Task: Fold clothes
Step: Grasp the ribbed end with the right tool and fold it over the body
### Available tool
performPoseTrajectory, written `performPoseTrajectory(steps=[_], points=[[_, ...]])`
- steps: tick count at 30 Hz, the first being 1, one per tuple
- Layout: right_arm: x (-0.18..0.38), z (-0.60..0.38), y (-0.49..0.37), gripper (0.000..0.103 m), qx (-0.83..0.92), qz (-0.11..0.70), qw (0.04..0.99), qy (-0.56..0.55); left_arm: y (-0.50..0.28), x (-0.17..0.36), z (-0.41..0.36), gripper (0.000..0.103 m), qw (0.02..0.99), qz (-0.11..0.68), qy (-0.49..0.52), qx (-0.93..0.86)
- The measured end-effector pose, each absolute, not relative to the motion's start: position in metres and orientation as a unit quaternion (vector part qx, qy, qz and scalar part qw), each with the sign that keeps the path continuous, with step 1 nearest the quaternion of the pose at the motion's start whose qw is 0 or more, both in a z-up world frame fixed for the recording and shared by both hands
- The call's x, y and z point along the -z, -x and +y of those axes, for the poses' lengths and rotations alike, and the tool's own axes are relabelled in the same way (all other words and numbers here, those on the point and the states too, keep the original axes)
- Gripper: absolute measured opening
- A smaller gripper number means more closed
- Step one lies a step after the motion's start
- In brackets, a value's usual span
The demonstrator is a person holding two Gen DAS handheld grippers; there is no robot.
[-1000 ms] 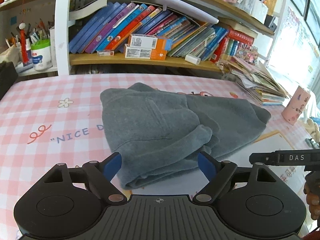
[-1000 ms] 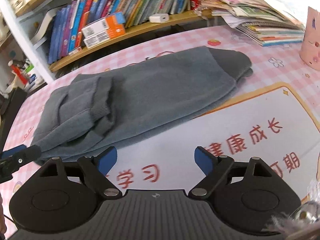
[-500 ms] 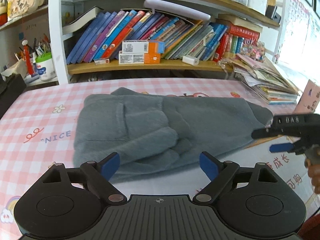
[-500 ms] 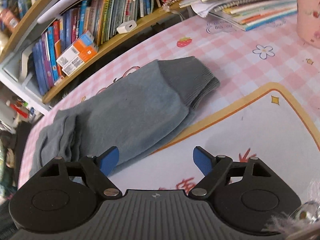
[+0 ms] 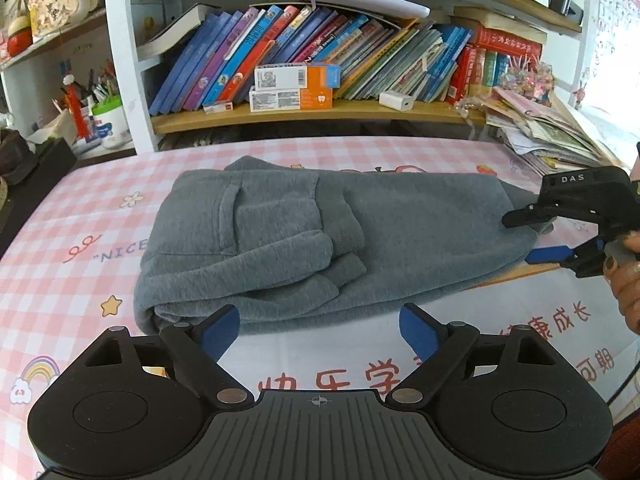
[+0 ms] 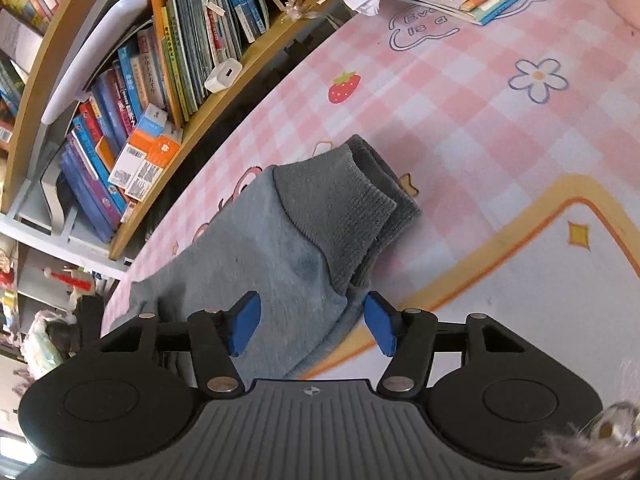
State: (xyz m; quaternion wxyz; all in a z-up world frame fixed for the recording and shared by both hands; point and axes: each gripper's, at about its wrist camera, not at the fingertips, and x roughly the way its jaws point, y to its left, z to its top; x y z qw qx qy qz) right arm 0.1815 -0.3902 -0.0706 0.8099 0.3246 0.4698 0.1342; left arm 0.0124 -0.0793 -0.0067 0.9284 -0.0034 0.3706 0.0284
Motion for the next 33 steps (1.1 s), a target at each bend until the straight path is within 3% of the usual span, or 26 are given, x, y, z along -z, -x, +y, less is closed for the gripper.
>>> performPoseTrajectory(steps=[4, 6, 8, 12, 17, 19, 20, 21, 23, 29, 32, 33], points=[[0.07, -0.38, -0.188, 0.032, -0.134, 0.464, 0.832, -0.273, -0.017, 0.006, -0.085, 0.089, 0.927, 0.374, -0.003, -0.034], [0.072, -0.377, -0.191, 0.016, -0.139, 0.465, 0.835, -0.259, -0.02, 0.005, -0.087, 0.089, 0.927, 0.374, -0.007, -0.035], [0.067, -0.379, -0.19, 0.011, -0.157, 0.45, 0.837, -0.269, -0.023, 0.004, -0.09, 0.089, 0.927, 0.374, -0.012, -0.034], [0.043, -0.381, -0.179, 0.01, -0.232, 0.369, 0.853, -0.287, -0.029, 0.004, -0.096, 0.089, 0.925, 0.377, -0.022, -0.03], [0.062, -0.386, -0.187, 0.01, -0.199, 0.412, 0.834, -0.309, -0.032, 0.005, -0.1, 0.089, 0.923, 0.383, -0.031, -0.027], [0.074, -0.391, -0.189, 0.015, -0.179, 0.435, 0.818, -0.332, -0.032, 0.004, -0.099, 0.089, 0.923, 0.383, -0.032, -0.03], [0.08, -0.393, -0.19, 0.021, -0.172, 0.445, 0.808, -0.345, -0.032, 0.004, -0.098, 0.089, 0.922, 0.384, -0.031, -0.032], [0.083, -0.393, -0.192, 0.035, -0.17, 0.45, 0.801, -0.355, -0.033, 0.004, -0.098, 0.089, 0.922, 0.384, -0.03, -0.034], [0.089, -0.393, -0.195, 0.042, -0.167, 0.459, 0.789, -0.374, -0.033, 0.004, -0.097, 0.089, 0.922, 0.385, -0.029, -0.037], [0.097, -0.39, -0.207, 0.04, -0.146, 0.466, 0.777, -0.398, -0.031, 0.002, -0.097, 0.089, 0.924, 0.38, -0.032, -0.044], [0.099, -0.387, -0.213, 0.016, -0.134, 0.468, 0.774, -0.406, -0.031, 0.001, -0.095, 0.089, 0.924, 0.378, -0.026, -0.05], [0.1, -0.388, -0.212, 0.014, -0.132, 0.468, 0.774, -0.405, -0.03, 0.001, -0.094, 0.089, 0.924, 0.378, -0.024, -0.051]])
